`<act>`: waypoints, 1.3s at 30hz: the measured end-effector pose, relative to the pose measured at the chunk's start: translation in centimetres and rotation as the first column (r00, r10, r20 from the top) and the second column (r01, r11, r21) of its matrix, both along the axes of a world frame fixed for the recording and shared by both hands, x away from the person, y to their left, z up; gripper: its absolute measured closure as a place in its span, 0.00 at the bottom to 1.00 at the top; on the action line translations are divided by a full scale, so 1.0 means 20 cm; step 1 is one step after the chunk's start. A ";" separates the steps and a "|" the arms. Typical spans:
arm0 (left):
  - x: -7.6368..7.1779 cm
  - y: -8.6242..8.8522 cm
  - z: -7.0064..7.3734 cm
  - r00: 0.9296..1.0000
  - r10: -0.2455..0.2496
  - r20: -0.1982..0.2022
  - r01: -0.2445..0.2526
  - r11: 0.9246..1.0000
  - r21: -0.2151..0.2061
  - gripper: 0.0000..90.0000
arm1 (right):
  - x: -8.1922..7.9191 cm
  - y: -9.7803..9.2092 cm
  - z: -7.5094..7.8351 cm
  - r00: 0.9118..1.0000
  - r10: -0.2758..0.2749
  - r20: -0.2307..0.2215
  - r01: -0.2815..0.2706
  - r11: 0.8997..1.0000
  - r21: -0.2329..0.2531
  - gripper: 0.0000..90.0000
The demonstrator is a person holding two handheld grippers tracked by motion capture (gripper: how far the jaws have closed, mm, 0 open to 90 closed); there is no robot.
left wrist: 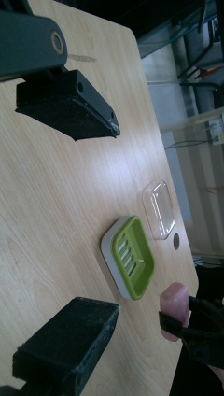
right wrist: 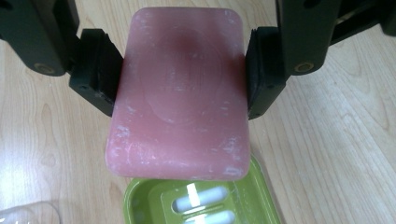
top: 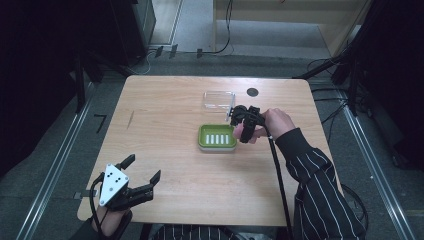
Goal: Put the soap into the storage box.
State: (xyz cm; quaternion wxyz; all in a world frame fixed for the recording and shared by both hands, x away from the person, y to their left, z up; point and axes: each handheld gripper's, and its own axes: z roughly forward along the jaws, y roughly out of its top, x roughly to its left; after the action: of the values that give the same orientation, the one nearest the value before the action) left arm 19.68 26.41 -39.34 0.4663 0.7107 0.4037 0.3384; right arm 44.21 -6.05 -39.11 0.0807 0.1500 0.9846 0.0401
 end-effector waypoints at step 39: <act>0.00 0.00 0.00 1.000 0.003 -0.001 -0.003 1.000 0.001 0.15 | 0.03 0.14 0.02 0.997 0.059 0.046 -0.063 0.993 0.103 0.43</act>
State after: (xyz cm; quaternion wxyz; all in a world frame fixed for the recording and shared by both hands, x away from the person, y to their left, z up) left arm 19.61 26.46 -39.33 0.4650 0.7106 0.4049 0.3390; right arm 44.80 -3.25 -38.73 0.0923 0.1230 0.9833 0.0974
